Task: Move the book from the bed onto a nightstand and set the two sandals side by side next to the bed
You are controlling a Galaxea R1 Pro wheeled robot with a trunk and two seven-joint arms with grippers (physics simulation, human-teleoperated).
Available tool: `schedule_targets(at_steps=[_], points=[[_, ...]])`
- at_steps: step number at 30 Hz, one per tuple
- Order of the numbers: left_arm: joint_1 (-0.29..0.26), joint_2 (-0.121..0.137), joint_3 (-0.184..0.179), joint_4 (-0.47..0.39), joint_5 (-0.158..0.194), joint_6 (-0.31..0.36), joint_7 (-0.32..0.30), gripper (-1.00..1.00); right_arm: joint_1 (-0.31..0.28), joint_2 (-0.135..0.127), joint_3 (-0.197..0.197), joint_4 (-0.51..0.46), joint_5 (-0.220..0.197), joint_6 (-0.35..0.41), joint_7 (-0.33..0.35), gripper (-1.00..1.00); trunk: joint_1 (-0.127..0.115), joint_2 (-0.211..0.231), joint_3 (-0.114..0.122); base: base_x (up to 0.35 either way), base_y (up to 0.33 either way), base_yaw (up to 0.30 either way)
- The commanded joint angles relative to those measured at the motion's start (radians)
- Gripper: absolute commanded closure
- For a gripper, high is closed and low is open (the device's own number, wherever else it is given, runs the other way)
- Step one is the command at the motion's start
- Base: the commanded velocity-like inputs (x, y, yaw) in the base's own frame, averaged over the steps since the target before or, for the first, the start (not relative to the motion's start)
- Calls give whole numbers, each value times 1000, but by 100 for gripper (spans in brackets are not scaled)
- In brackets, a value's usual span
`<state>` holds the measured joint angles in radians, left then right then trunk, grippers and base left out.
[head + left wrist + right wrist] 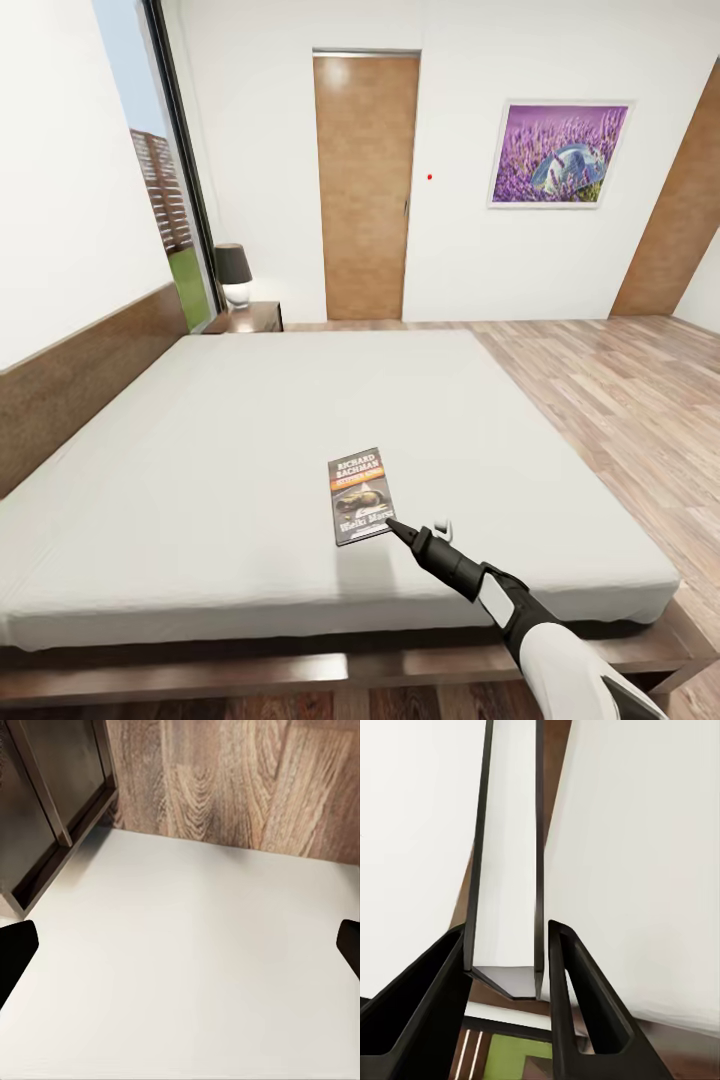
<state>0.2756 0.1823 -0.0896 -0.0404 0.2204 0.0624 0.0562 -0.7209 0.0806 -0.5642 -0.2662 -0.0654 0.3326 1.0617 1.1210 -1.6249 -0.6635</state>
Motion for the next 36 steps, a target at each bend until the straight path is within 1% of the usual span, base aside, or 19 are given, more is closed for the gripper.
schedule_targets(at_steps=[1,24,29,36], points=[[1,0,-9,-4,10,7,4,-100,0,1,0,-1,-6,10,1,100,-4,7,3,0,0,0],[2,0,-9,-5,12,3,4,-100,1,3,1,-3,-5,9,5,100,-92,168,75,0,0,0],[2,1,-8,-5,11,-16,4,-100,1,4,1,-2,-5,6,3,100,-111,203,90,0,0,0],[2,2,-4,-5,14,-34,4,-100,1,4,1,-1,-5,-25,0,100,-138,252,112,0,0,0]])
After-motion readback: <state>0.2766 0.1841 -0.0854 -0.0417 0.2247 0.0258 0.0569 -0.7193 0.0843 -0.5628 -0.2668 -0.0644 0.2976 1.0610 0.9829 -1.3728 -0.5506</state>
